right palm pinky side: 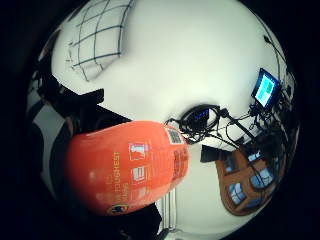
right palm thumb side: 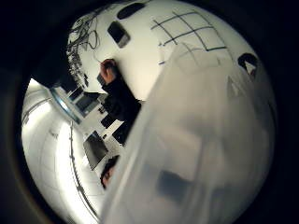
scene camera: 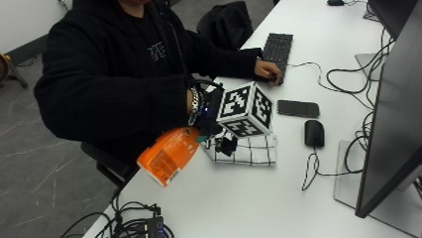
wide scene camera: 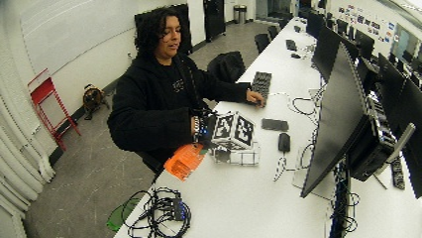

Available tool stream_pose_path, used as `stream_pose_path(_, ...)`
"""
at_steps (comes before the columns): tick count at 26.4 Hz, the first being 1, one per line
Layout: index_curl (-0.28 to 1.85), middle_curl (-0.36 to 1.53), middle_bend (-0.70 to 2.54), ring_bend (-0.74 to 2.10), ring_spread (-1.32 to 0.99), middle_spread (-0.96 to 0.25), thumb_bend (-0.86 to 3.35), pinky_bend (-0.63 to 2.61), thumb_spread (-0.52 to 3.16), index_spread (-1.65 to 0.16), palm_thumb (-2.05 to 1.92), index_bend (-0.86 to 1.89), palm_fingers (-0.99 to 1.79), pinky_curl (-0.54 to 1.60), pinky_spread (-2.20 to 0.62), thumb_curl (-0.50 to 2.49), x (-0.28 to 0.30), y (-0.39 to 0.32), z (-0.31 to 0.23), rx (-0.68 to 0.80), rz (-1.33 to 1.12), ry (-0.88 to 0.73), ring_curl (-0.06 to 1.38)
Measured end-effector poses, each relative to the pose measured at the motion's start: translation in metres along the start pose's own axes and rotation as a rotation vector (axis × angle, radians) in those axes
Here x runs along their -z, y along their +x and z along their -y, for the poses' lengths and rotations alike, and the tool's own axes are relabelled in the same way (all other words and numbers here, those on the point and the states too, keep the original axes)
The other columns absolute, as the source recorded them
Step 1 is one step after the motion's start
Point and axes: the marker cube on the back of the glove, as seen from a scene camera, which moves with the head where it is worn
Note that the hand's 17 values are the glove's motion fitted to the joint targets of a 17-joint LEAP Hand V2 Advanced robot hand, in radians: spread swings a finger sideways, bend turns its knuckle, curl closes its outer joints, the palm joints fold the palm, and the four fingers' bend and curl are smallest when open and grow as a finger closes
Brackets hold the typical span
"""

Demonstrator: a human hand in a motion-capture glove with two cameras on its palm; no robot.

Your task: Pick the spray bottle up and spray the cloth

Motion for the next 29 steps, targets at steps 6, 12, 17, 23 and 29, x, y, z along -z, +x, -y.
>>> stream_pose_path(6,0.58,0.57,0.62,0.72,-0.22,-0.21,-0.03,0.47,0.4,-0.29,0.91,0.34,1.34,0.4,-0.29,0.76,-0.016,-0.005,0.021,-0.124,-0.097,-0.144,0.49)
stream_pose_path(12,0.58,0.57,0.61,0.73,-0.22,-0.21,-0.03,0.47,0.41,-0.3,0.9,0.33,1.34,0.39,-0.29,0.77,-0.029,-0.003,0.041,-0.207,-0.163,-0.238,0.49)
stream_pose_path(17,0.59,0.57,0.61,0.73,-0.22,-0.21,-0.03,0.47,0.42,-0.3,0.9,0.31,1.34,0.39,-0.29,0.78,-0.046,-0.004,0.06,-0.258,-0.222,-0.317,0.49)
stream_pose_path(23,0.6,0.57,0.61,0.72,-0.22,-0.21,-0.03,0.48,0.43,-0.3,0.89,0.3,1.35,0.39,-0.29,0.79,-0.059,-0.004,0.074,-0.277,-0.248,-0.385,0.48)
stream_pose_path(29,0.6,0.57,0.61,0.72,-0.22,-0.21,-0.03,0.48,0.43,-0.3,0.89,0.29,1.35,0.39,-0.29,0.8,-0.051,-0.013,0.073,-0.246,-0.241,-0.335,0.48)
